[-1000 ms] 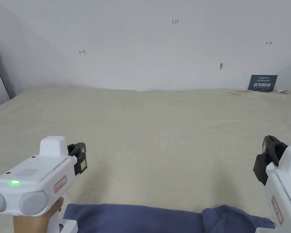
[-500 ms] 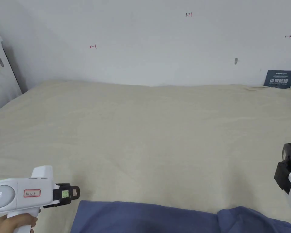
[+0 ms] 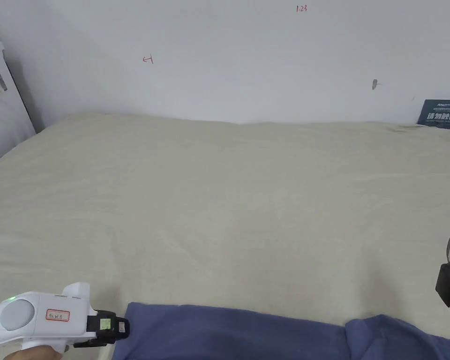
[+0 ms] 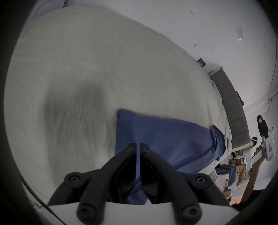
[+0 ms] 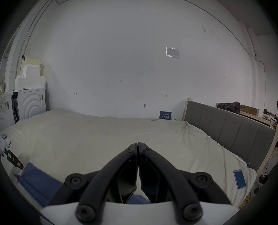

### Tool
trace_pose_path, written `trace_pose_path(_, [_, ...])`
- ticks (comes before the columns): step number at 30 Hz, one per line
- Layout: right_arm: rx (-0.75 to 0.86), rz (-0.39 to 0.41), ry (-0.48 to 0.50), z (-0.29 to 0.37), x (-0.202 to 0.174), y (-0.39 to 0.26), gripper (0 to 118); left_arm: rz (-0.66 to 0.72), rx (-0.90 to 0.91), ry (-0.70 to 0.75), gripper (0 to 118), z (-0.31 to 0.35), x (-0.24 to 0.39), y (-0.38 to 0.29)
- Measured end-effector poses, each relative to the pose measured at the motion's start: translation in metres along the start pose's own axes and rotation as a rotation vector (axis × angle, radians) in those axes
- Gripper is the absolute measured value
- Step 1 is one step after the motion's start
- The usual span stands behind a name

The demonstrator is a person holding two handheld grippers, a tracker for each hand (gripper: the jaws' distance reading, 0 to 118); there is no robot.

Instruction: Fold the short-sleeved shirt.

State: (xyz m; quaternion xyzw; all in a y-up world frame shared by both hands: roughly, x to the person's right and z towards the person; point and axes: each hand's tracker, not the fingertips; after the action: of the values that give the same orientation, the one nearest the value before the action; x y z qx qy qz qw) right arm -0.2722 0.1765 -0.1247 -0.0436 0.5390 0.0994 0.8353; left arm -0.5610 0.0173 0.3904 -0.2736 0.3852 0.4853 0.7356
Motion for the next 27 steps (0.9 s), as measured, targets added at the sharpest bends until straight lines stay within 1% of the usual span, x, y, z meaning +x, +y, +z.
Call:
trace_pose_path(2, [-0.005, -0.001, 0.002, -0.001, 0.0, -0.001, 0, 0.02, -0.023, -0.002, 23, -0.003, -0.005, -0.001])
trace_pose_path(3, [-0.005, -0.002, 0.003, 0.0, 0.0, -0.001, 0, 0.015, -0.035, -0.001, 33, -0.006, -0.006, 0.0])
trace_pose_path(4, [-0.007, -0.001, 0.004, -0.001, -0.001, -0.001, 0, 0.012, -0.039, 0.005, 46, -0.008, -0.005, 0.0])
trace_pose_path(6, [-0.008, 0.0, 0.006, -0.001, -0.001, -0.001, 0, -0.012, -0.059, 0.025, 65, -0.008, 0.004, -0.005])
trace_pose_path(7, [-0.009, 0.001, 0.006, -0.001, -0.001, -0.001, 0, -0.018, -0.066, 0.03, 68, -0.01, 0.005, -0.004])
trace_pose_path(10, [-0.016, 0.003, 0.008, -0.002, -0.001, -0.002, 0, -0.028, -0.096, 0.029, 68, -0.023, 0.004, -0.001])
trace_pose_path(14, [-0.022, 0.008, 0.005, 0.002, -0.002, -0.001, 0, -0.063, -0.118, 0.034, 68, -0.028, 0.018, -0.001])
trace_pose_path(15, [-0.024, 0.011, 0.005, 0.002, 0.0, -0.001, 0, -0.072, -0.125, 0.035, 68, -0.028, 0.02, 0.0])
trace_pose_path(16, [-0.025, 0.012, 0.004, 0.002, 0.0, -0.001, 0, -0.081, -0.13, 0.032, 65, -0.027, 0.021, 0.001])
trace_pose_path(17, [-0.025, 0.012, 0.003, 0.002, 0.001, -0.001, 0, -0.086, -0.13, 0.027, 58, -0.026, 0.027, 0.0])
trace_pose_path(19, [-0.028, 0.008, 0.004, 0.003, 0.001, -0.001, 0, -0.096, -0.126, 0.005, 37, -0.025, 0.033, -0.001])
trace_pose_path(20, [-0.028, 0.004, 0.004, 0.004, 0.001, -0.001, 0, -0.097, -0.125, 0.002, 28, -0.026, 0.036, -0.001])
trace_pose_path(22, [-0.031, 0.0, 0.005, 0.004, 0.002, 0.0, 0, -0.108, -0.13, 0.003, 14, -0.032, 0.036, -0.004])
trace_pose_path(23, [-0.032, -0.002, 0.005, 0.004, 0.001, 0.0, 0, -0.137, -0.143, 0.026, 8, -0.034, 0.039, -0.006])
trace_pose_path(24, [-0.033, -0.001, 0.006, 0.005, 0.002, 0.0, 0, -0.17, -0.138, 0.055, 7, -0.034, 0.043, -0.007])
trace_pose_path(27, [-0.034, -0.001, 0.006, 0.005, 0.004, -0.001, 0, -0.179, -0.132, 0.063, 5, -0.033, 0.066, -0.019])
